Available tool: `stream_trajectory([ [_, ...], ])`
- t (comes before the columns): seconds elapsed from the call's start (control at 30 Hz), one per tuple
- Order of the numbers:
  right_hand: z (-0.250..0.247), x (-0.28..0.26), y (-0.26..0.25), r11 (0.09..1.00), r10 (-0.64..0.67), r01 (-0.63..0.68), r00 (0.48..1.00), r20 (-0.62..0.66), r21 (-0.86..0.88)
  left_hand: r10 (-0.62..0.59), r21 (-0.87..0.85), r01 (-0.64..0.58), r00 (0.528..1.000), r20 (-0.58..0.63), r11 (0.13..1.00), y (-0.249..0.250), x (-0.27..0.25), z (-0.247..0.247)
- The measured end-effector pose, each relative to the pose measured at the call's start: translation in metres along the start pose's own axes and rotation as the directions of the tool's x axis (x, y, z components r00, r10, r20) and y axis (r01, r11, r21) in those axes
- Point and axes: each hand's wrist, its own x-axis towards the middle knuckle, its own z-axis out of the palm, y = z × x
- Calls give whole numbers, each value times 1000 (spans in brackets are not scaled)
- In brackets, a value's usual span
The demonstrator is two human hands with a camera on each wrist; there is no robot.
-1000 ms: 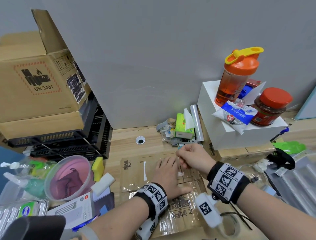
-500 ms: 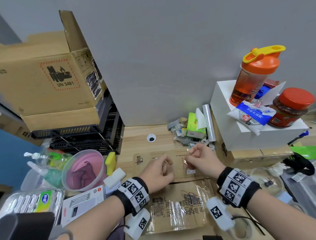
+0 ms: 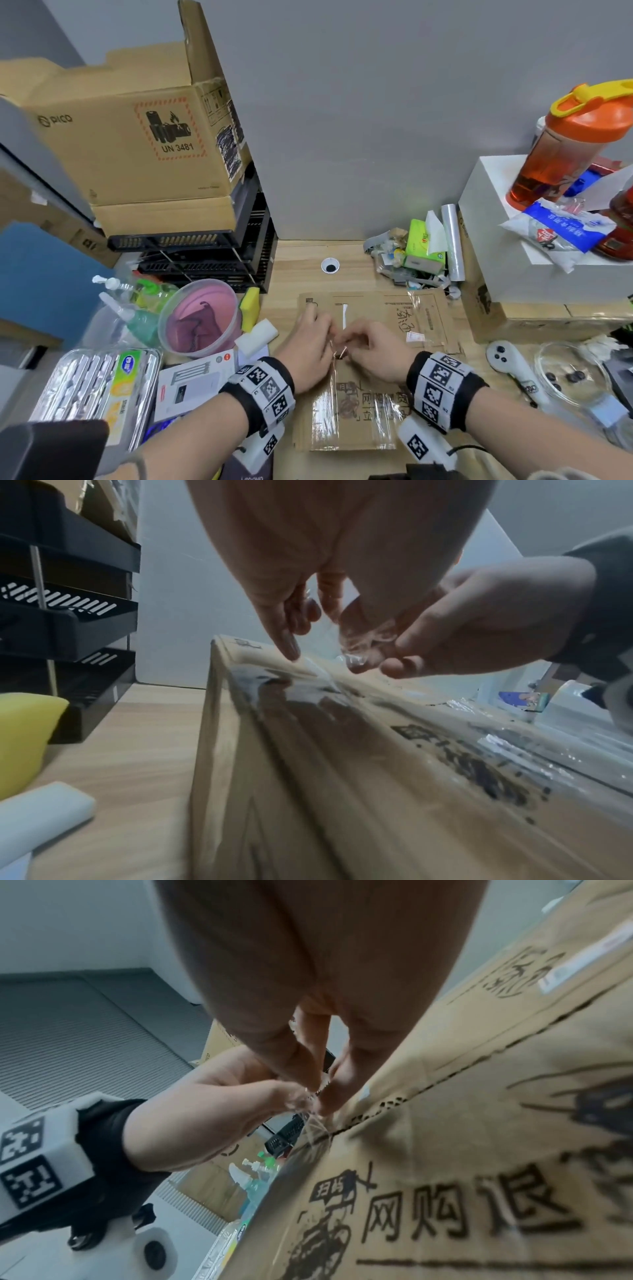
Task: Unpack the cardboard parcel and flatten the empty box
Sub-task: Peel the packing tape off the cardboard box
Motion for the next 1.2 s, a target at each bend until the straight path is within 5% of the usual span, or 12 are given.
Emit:
stream_trajectory([
  [0.13, 7, 15, 2, 997, 4, -9, 998, -67, -72, 43, 20, -43, 999, -13, 999, -6, -8, -2],
  [0.37, 24, 30, 2, 998, 64, -64, 978, -200, 6, 117, 176, -141, 983, 139, 974, -9, -9, -11],
  [0.53, 25, 31, 5, 992, 27, -51, 978, -208, -112, 118, 286, -173, 973, 199, 943, -12, -4, -13],
  [0.83, 4, 20, 14, 924, 46, -31, 998, 32, -381, 48, 374, -122, 978, 202, 919, 1, -8, -6],
  [1.03, 1, 23, 17, 907, 73, -44, 996, 53, -420, 23, 507, -150, 968, 248, 849, 0, -13, -10],
  [1.2, -1, 24, 17, 883, 93, -54, 994, 62, -466, -35, 388, -77, 961, 273, 918, -14, -17, -10],
])
